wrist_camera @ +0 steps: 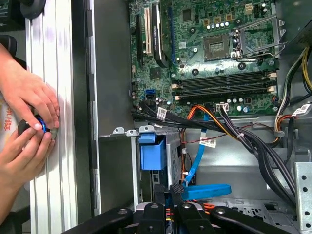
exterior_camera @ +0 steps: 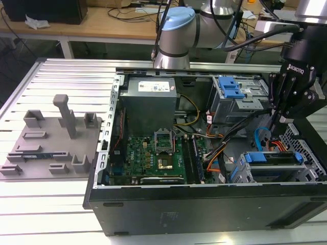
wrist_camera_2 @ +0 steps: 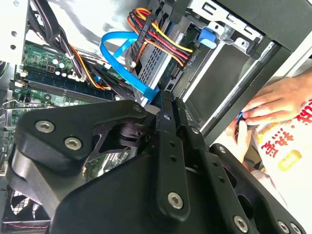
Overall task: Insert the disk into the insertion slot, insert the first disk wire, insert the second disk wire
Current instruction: 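Insert the second disk wire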
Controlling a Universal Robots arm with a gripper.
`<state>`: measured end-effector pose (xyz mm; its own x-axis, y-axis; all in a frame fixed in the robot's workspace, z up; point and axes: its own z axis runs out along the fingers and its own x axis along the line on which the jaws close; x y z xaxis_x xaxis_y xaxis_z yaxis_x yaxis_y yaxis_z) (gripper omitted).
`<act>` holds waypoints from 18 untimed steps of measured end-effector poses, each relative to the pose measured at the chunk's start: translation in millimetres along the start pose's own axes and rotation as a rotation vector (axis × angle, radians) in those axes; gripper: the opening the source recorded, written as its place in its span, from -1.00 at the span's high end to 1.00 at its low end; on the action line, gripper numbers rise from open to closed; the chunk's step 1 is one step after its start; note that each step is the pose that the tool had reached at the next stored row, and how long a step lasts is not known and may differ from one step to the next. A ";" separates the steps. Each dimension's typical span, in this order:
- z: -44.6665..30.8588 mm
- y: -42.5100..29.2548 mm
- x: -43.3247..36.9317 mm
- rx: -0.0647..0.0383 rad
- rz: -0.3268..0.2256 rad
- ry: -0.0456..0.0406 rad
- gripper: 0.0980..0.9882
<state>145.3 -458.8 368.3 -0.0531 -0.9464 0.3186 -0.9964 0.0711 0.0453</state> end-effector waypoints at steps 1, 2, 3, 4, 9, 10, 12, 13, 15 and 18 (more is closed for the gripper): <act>0.0 0.0 0.0 0.000 0.000 0.0000 0.86; 0.0 0.0 0.0 0.000 0.000 0.0000 0.86; 0.0 0.0 0.0 0.000 0.000 0.0000 0.86; 0.1 0.0 0.0 0.000 0.000 -0.0002 0.86; 2.1 -0.4 6.0 0.002 0.000 -0.0199 0.86; 2.7 -0.6 7.9 0.003 0.000 -0.0292 0.86; 4.0 -0.9 11.6 0.005 0.000 -0.0481 0.86; 4.7 -1.0 13.4 0.006 0.000 -0.0558 0.86; 6.6 -1.4 18.7 0.010 0.000 -0.0768 0.86; 9.3 -2.0 26.5 0.015 0.000 -0.1033 0.86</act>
<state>145.3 -486.9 367.9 -0.0587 -0.9739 0.2192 -0.9973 0.0671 0.0313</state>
